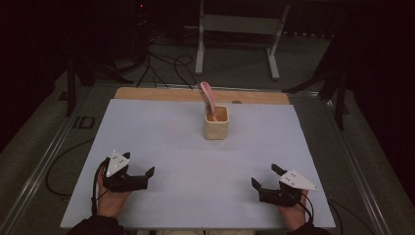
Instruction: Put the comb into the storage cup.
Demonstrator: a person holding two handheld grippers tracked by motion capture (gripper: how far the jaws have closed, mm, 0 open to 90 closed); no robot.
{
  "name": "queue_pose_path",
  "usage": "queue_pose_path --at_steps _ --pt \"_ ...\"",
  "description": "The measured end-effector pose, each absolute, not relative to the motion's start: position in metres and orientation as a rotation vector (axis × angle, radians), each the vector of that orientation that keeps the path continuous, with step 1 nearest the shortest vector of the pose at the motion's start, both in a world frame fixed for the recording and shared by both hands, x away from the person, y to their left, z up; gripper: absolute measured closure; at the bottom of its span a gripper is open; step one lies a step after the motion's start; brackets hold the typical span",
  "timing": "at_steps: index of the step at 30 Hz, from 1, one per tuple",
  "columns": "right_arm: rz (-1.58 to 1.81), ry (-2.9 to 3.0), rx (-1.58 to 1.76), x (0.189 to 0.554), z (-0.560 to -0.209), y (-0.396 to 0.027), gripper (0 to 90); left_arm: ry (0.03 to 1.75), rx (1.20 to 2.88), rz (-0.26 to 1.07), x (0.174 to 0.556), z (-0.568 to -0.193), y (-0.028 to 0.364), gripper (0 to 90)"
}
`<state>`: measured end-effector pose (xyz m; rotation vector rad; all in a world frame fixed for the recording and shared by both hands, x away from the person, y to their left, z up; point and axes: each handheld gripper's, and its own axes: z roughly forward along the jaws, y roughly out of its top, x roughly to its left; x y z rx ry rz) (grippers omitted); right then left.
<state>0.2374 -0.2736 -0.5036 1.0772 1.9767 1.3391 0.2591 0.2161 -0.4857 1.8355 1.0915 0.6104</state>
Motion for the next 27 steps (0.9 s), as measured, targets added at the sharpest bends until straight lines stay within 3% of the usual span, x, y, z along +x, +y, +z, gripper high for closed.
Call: queue_pose_path --at_steps 15,27 --pt "1.356 1.963 1.068 0.237 -0.5 -0.276 8.7 1.074 1.817 0.649 0.223 -0.501 0.23 0.0" --pt "1.365 1.918 1.08 0.237 -0.495 -0.289 8.6 1.081 1.722 0.734 0.22 -0.495 0.243 0.0"
